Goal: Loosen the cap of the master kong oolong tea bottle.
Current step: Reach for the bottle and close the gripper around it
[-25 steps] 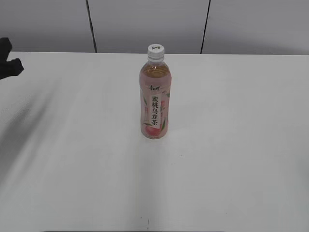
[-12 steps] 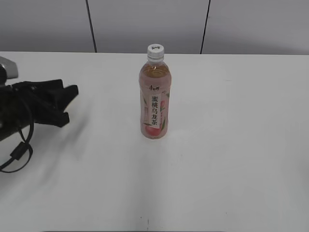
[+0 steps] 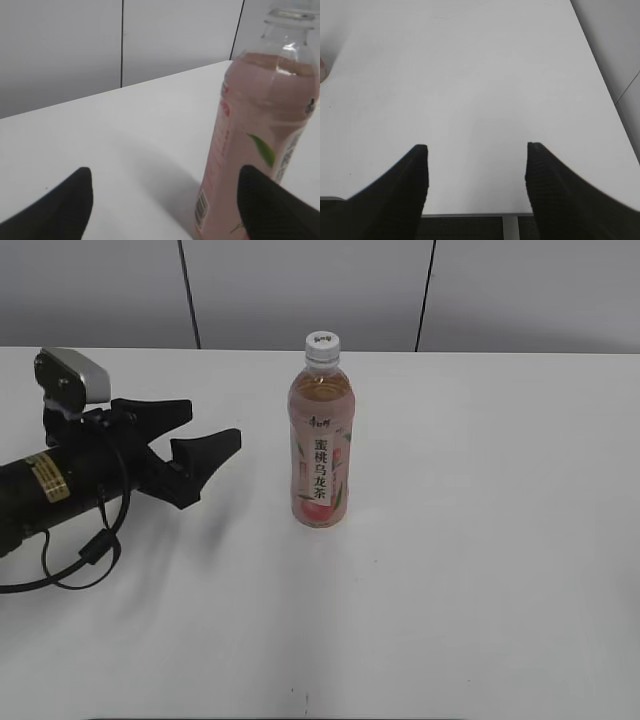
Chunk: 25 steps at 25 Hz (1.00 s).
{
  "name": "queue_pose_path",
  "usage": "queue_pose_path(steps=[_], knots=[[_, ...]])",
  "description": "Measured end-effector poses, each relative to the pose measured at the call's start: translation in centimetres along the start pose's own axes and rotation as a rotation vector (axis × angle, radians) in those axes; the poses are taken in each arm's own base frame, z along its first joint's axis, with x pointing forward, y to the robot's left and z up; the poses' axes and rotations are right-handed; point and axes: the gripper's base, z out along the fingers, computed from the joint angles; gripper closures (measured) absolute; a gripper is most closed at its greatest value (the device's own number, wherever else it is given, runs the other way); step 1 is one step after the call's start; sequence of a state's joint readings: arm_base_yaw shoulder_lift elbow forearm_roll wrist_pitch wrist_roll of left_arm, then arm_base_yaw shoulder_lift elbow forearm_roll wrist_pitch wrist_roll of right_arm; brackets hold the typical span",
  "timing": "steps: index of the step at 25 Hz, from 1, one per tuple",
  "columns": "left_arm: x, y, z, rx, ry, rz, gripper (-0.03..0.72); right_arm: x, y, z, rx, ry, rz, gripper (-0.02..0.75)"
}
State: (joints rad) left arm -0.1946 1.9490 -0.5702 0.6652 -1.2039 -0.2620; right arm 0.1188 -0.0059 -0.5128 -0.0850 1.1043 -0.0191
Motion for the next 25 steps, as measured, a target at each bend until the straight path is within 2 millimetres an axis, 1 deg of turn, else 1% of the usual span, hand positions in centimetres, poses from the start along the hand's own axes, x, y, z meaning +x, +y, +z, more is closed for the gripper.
queue_pose_path(steps=[13,17,20,25], knots=[[0.0,-0.2,0.2,0.014,0.001,0.002,0.145,0.0,0.0,0.0,0.0,0.0,0.0,0.272],[0.6,-1.6,0.5,0.116,0.034,0.028,0.141,0.0,0.0,0.0,0.0,0.0,0.0,0.272],[1.2,-2.6,1.0,0.162,0.052,0.028,0.134,0.0,0.0,0.0,0.0,0.0,0.0,0.272],[2.6,-3.6,2.4,0.219,0.081,0.022,0.094,0.0,0.0,0.0,0.0,0.0,0.0,0.272]])
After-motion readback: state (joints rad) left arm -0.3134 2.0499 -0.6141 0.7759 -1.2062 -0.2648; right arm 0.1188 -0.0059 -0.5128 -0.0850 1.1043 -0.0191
